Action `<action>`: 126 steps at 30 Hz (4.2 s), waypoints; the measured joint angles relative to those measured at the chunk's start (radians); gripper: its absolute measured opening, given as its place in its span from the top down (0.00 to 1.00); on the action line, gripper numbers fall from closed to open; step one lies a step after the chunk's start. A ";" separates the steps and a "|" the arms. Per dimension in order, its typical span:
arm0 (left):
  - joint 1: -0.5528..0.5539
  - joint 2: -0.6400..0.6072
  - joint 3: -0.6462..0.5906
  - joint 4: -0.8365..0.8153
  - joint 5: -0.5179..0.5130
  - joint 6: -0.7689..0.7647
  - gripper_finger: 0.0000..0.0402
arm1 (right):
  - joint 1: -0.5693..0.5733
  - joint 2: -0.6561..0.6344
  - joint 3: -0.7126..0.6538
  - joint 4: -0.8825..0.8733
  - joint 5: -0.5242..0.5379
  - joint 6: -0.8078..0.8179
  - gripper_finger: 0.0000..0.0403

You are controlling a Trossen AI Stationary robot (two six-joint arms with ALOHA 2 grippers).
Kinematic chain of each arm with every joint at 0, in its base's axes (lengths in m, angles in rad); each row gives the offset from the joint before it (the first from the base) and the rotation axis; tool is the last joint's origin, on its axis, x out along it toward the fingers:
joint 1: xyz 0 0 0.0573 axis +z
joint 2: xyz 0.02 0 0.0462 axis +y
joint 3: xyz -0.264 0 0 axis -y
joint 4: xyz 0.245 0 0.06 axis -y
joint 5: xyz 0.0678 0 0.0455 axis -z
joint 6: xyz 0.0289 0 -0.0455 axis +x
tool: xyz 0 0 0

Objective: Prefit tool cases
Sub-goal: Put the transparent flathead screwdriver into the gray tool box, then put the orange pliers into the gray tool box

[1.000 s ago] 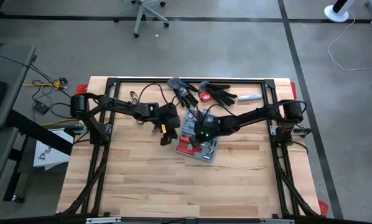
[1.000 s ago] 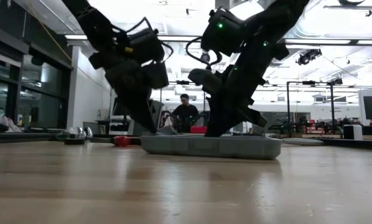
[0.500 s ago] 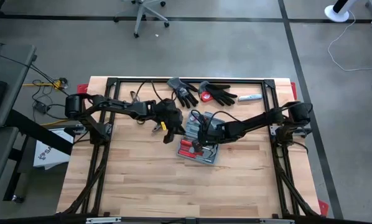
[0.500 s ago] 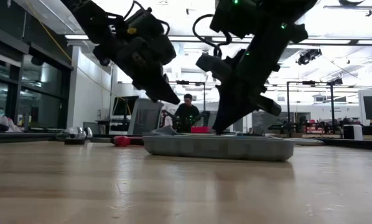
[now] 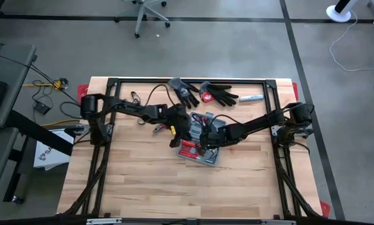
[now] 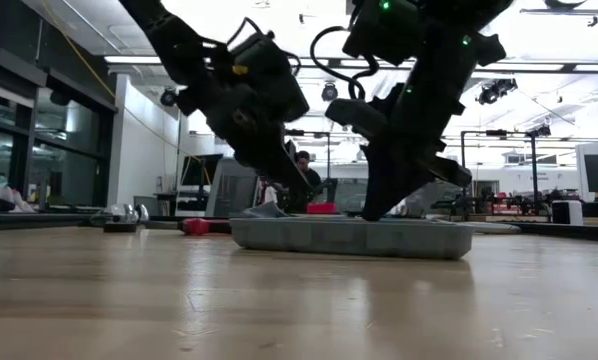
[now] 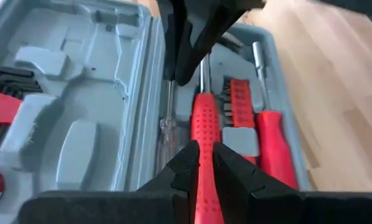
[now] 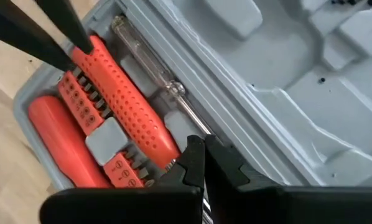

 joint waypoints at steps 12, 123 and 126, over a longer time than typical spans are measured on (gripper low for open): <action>0.008 0.104 0.035 -0.051 0.013 0.011 0.90 | 0.000 -0.002 0.001 -0.052 0.018 0.024 1.00; 0.500 0.036 0.035 -0.592 -0.132 0.418 0.90 | 0.011 -0.061 -0.115 0.250 0.074 0.173 1.00; 0.504 0.019 0.033 -0.647 -0.170 0.377 0.90 | 0.011 -0.061 -0.115 0.249 0.070 0.172 1.00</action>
